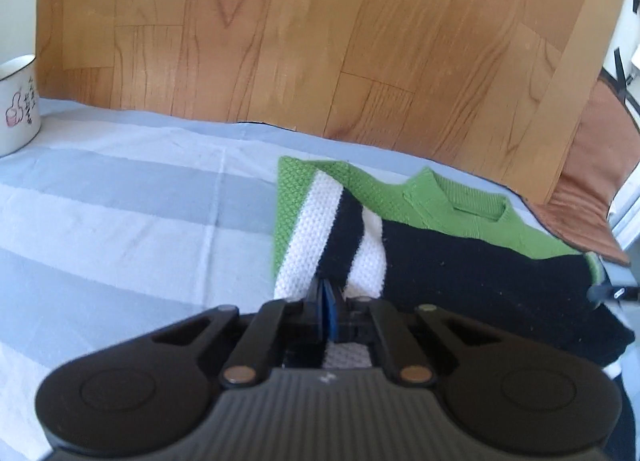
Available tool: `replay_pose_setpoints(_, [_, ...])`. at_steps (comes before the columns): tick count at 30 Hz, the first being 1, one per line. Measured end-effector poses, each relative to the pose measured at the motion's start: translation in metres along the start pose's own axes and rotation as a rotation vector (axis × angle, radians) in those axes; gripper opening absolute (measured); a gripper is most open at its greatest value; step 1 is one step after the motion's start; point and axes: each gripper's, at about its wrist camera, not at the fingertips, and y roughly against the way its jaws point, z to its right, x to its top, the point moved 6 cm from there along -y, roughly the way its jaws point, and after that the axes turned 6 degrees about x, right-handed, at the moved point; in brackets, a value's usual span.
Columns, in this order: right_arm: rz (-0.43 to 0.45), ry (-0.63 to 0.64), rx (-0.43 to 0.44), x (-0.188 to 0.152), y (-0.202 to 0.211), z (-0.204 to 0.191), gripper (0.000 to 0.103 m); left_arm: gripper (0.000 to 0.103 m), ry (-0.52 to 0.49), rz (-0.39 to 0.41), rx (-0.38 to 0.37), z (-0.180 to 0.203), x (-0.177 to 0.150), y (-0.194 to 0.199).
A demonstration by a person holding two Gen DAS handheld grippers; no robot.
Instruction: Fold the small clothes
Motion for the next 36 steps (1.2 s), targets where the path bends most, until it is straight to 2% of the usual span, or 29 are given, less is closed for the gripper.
replay_pose_setpoints(2, [0.062,-0.043,0.114,0.010,0.016,-0.013,0.007,0.002,-0.019,0.027,0.054,-0.002,0.000,0.004])
replay_pose_setpoints(3, [0.102,-0.036,0.115,0.016,0.025,-0.017,0.007,0.002,-0.024,0.036,0.083,-0.004,0.000,0.005])
replay_pose_setpoints(5, [0.112,-0.014,0.011,0.019,0.026,-0.008,0.008,0.002,-0.014,0.030,0.117,-0.009,0.001,0.001])
replay_pose_setpoints(7, [0.036,-0.038,-0.143,0.009,0.010,0.015,0.011,0.003,-0.008,0.023,0.112,-0.010,-0.002,-0.001])
replay_pose_setpoints(8, [0.026,-0.057,-0.158,0.005,0.010,0.023,0.011,0.003,-0.015,0.024,0.109,-0.008,-0.003,0.001])
replay_pose_setpoints(10, [0.094,-0.075,-0.119,0.004,0.026,0.025,0.014,0.007,-0.024,0.032,0.068,-0.006,-0.002,0.006])
replay_pose_setpoints(11, [0.134,-0.073,-0.123,0.005,0.035,0.024,0.020,0.012,-0.024,0.034,0.043,-0.007,-0.002,0.010])
replay_pose_setpoints(12, [0.180,-0.071,-0.145,0.007,0.044,0.025,0.039,0.027,-0.017,0.028,0.027,-0.008,-0.002,0.012])
replay_pose_setpoints(13, [0.214,-0.071,-0.169,0.010,0.050,0.027,0.052,0.040,-0.008,0.026,0.018,-0.007,-0.001,0.012])
replay_pose_setpoints(14, [0.226,-0.070,-0.189,0.012,0.051,0.029,0.052,0.041,-0.003,0.029,0.009,-0.006,0.001,0.012])
replay_pose_setpoints(17, [0.173,-0.026,-0.205,0.014,0.032,0.031,0.051,0.040,-0.024,0.032,0.003,0.004,0.002,0.007])
replay_pose_setpoints(18, [0.144,-0.010,-0.197,0.013,0.022,0.030,0.029,0.037,-0.039,0.031,0.007,0.008,0.002,0.004])
replay_pose_setpoints(19, [0.120,0.004,-0.190,0.012,0.011,0.036,0.009,0.018,-0.057,0.033,0.026,0.011,0.000,0.001])
replay_pose_setpoints(20, [0.143,0.010,-0.201,0.013,0.011,0.037,0.009,0.007,-0.079,0.039,0.060,0.014,-0.003,-0.004])
replay_pose_setpoints(23, [0.298,0.000,-0.169,0.027,0.027,0.042,0.009,0.003,-0.104,0.069,0.116,0.020,-0.004,-0.004])
replay_pose_setpoints(26, [0.233,-0.046,-0.188,0.022,0.001,0.063,0.010,0.002,-0.118,0.098,0.197,0.024,-0.006,-0.007])
replay_pose_setpoints(27, [0.240,-0.031,-0.191,0.023,0.001,0.063,0.012,0.002,-0.123,0.105,0.212,0.025,-0.006,-0.007])
replay_pose_setpoints(28, [0.244,-0.037,-0.198,0.024,0.007,0.061,0.021,0.003,-0.130,0.105,0.222,0.027,-0.007,-0.006])
replay_pose_setpoints(30, [0.303,-0.069,-0.195,0.023,0.032,0.055,0.030,0.006,-0.133,0.091,0.207,0.027,-0.009,0.003])
replay_pose_setpoints(32, [0.335,-0.053,-0.181,0.015,0.058,0.044,0.029,0.007,-0.118,0.098,0.168,0.023,-0.013,0.021])
replay_pose_setpoints(34, [0.334,-0.012,-0.157,0.000,0.076,0.028,0.029,0.009,-0.120,0.126,0.154,0.015,-0.019,0.043])
replay_pose_setpoints(36, [0.298,0.005,-0.099,-0.019,0.077,0.014,0.029,0.009,-0.136,0.133,0.135,0.009,-0.029,0.061])
